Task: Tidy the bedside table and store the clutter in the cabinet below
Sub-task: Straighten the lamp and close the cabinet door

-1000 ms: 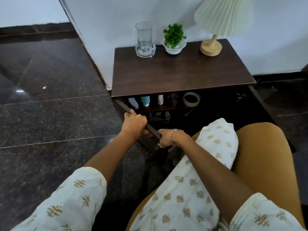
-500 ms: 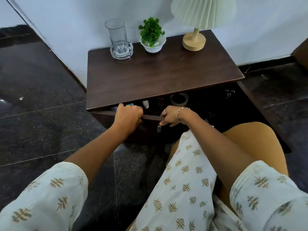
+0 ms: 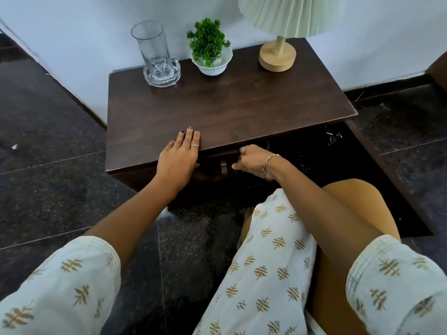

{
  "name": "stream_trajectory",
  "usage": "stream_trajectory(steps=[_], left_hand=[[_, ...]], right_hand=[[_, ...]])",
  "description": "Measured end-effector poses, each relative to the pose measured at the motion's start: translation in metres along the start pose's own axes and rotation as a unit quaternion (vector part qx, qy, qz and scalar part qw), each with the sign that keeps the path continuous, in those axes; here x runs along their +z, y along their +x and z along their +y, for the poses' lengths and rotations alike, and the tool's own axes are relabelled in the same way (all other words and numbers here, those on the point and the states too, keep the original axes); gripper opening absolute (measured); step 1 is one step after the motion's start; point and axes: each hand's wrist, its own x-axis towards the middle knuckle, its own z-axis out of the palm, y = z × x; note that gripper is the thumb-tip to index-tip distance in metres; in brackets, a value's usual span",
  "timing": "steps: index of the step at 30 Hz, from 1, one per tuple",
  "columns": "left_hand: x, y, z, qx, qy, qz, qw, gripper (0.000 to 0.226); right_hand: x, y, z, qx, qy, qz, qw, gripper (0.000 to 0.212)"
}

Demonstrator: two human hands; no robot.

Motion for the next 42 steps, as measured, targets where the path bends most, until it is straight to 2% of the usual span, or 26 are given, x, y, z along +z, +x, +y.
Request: stream_trajectory(steps=[10, 13, 17, 19, 23, 26, 28, 30, 32, 37, 42], left_hand=[[-0.005, 0.004, 0.004, -0.008, 0.018, -0.009, 1.000, 0.072], [-0.015, 0.002, 0.008, -0.022, 0.002, -0.039, 0.999, 0.071], [-0.042, 0.004, 0.024, -0.045, -0.063, -0.077, 0.994, 0.071], [-0.061, 0.006, 0.043, -0.027, -0.111, -0.053, 0.992, 0.066], [-0.109, 0.009, 0.103, 0.040, -0.174, 0.015, 0.984, 0.062], [-0.131, 0.010, 0.156, 0.123, -0.195, 0.041, 0.972, 0.063], [-0.137, 0.010, 0.192, 0.190, -0.195, 0.024, 0.962, 0.065], [-0.136, 0.007, 0.230, 0.248, -0.171, -0.017, 0.953, 0.068], [-0.132, 0.003, 0.265, 0.287, -0.142, -0.058, 0.946, 0.072], [-0.111, -0.011, 0.336, 0.323, -0.098, -0.149, 0.929, 0.083], [-0.090, -0.023, 0.354, 0.301, -0.100, -0.209, 0.925, 0.090]], right_hand=[[0.005, -0.010, -0.006, -0.010, 0.038, -0.005, 0.999, 0.080], [0.002, -0.018, -0.008, -0.014, 0.037, -0.011, 0.999, 0.073], [-0.025, -0.052, -0.011, -0.038, -0.031, -0.014, 0.999, 0.058], [-0.052, -0.077, -0.006, -0.072, -0.031, 0.038, 0.996, 0.049], [-0.115, -0.134, 0.022, -0.122, 0.057, 0.188, 0.973, 0.034], [-0.161, -0.169, 0.073, -0.083, 0.007, 0.326, 0.942, 0.031], [-0.180, -0.187, 0.113, -0.007, 0.012, 0.382, 0.924, 0.030], [-0.182, -0.198, 0.150, 0.083, -0.007, 0.373, 0.924, 0.030], [-0.170, -0.196, 0.176, 0.154, 0.034, 0.374, 0.914, 0.034], [-0.149, -0.187, 0.208, 0.179, 0.097, 0.370, 0.907, 0.047], [-0.152, -0.185, 0.223, 0.174, 0.125, 0.343, 0.915, 0.057]])
